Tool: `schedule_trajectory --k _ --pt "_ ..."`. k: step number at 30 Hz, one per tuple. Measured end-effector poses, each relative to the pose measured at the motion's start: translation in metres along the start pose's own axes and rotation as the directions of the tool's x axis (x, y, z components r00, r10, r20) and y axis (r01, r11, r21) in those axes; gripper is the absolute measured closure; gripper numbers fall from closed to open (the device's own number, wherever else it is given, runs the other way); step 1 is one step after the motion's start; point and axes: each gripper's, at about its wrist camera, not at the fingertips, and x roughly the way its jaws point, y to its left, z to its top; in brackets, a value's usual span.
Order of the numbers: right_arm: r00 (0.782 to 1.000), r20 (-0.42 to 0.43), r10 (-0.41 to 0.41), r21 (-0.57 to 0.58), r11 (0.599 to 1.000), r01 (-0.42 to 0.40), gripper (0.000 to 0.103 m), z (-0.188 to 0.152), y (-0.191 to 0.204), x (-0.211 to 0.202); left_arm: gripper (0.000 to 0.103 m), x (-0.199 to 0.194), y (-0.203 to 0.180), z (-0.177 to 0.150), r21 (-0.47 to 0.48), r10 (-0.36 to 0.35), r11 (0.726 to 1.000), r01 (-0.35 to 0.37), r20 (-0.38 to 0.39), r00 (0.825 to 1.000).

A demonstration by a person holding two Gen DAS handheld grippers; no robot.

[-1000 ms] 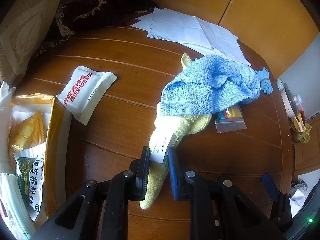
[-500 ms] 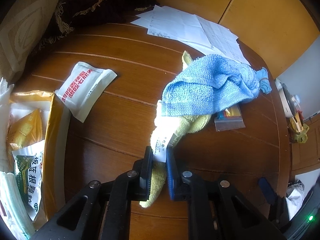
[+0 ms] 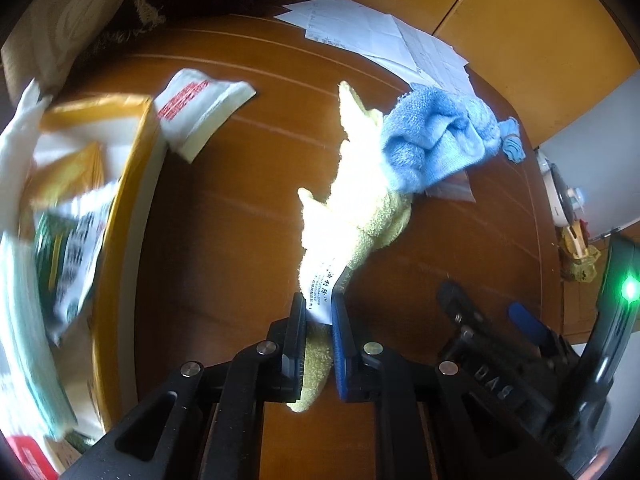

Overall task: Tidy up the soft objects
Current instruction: 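Grasp the blue towel with the right gripper while the left holds the plush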

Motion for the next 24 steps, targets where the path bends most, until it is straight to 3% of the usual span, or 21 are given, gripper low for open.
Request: schedule_trajectory --k 1,3,6,9,11,14,16,19,20,24 --pt "1.0 -0.009 0.026 0.008 1.0 -0.026 0.0 -0.001 -0.001 -0.003 0.093 -0.002 0.0 -0.004 0.004 -0.006 1.0 0.006 0.001 1.0" --pt "0.993 0.079 0.089 0.033 0.995 -0.092 0.0 -0.002 -0.005 -0.027 0.093 -0.005 0.001 -0.015 0.02 -0.013 1.0 0.013 0.013 1.0" --pt "0.96 0.23 0.16 0.014 0.986 -0.168 0.0 0.001 -0.004 -0.065 0.093 -0.01 0.0 -0.029 0.043 -0.011 0.999 0.01 0.03 0.999" --pt "0.894 0.28 0.351 0.048 0.925 -0.378 0.0 0.012 -0.013 -0.079 0.093 -0.014 0.002 -0.039 0.055 -0.017 0.998 0.014 0.042 0.999" --pt "0.858 0.297 0.42 0.111 0.877 -0.468 0.0 0.016 -0.021 -0.079 0.093 -0.016 0.003 -0.043 0.059 -0.018 0.998 0.015 0.046 0.999" --pt "0.848 0.35 0.399 0.207 0.85 -0.485 0.0 0.016 -0.027 -0.079 0.093 -0.017 0.004 -0.047 0.073 -0.017 0.997 0.013 0.054 0.998" --pt "0.848 0.335 0.411 0.261 0.824 -0.502 0.0 0.023 -0.028 -0.069 0.093 -0.017 0.002 -0.048 0.081 -0.011 0.997 0.007 0.06 0.998" --pt "0.801 0.277 0.531 0.261 0.761 -0.594 0.0 0.029 -0.031 -0.049 0.093 -0.018 0.004 -0.049 0.078 -0.017 0.997 0.012 0.059 0.998" --pt "0.795 0.269 0.543 0.274 0.748 -0.604 0.0 0.029 -0.032 -0.044 0.093 -0.018 0.004 -0.049 0.079 -0.017 0.997 0.013 0.058 0.998" --pt "0.791 0.268 0.55 0.263 0.748 -0.609 0.0 0.03 -0.03 -0.039 0.093 -0.019 0.004 -0.053 0.091 -0.01 0.996 0.004 0.059 0.998"
